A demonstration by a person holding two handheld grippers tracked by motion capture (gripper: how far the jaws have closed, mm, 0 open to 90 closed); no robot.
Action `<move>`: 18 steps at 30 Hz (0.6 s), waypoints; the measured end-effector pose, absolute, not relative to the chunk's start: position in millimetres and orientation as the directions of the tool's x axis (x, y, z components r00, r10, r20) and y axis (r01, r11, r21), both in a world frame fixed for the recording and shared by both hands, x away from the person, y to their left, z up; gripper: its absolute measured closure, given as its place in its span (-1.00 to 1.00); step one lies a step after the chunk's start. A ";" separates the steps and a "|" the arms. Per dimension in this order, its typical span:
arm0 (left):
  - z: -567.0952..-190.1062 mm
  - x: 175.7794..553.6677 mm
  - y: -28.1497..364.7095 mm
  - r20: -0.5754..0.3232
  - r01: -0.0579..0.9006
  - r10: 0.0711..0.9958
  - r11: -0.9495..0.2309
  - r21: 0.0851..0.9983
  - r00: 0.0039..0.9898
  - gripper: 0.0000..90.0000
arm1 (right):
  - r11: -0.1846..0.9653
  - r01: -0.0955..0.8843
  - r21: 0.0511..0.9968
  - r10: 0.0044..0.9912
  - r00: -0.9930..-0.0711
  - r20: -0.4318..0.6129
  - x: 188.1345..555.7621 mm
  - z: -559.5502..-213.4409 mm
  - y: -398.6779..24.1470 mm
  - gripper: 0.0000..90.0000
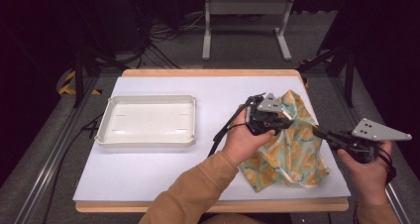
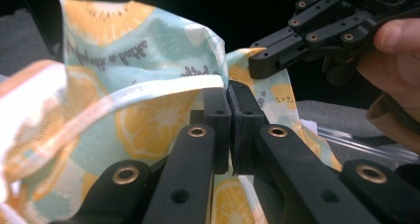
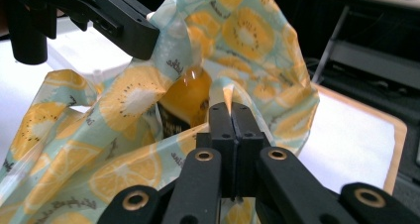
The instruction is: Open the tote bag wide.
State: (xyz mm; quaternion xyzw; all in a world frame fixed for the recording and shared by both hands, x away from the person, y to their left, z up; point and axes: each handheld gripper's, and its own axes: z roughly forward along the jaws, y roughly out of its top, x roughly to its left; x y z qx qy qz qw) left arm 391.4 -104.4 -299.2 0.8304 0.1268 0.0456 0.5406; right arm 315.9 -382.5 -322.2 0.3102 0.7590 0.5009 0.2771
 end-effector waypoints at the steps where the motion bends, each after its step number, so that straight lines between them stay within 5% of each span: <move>1: -299.2 391.4 -104.4 -0.061 0.161 0.260 -0.383 0.909 0.964 0.95 | 0.305 0.185 0.934 0.747 -0.655 -0.114 316.3 -320.4 -381.0 0.99; 18: -275.5 397.0 -50.7 -0.028 0.146 0.327 -0.343 0.928 0.945 0.94 | 0.242 0.139 0.960 0.731 -0.677 -0.086 326.7 -309.9 -371.7 0.97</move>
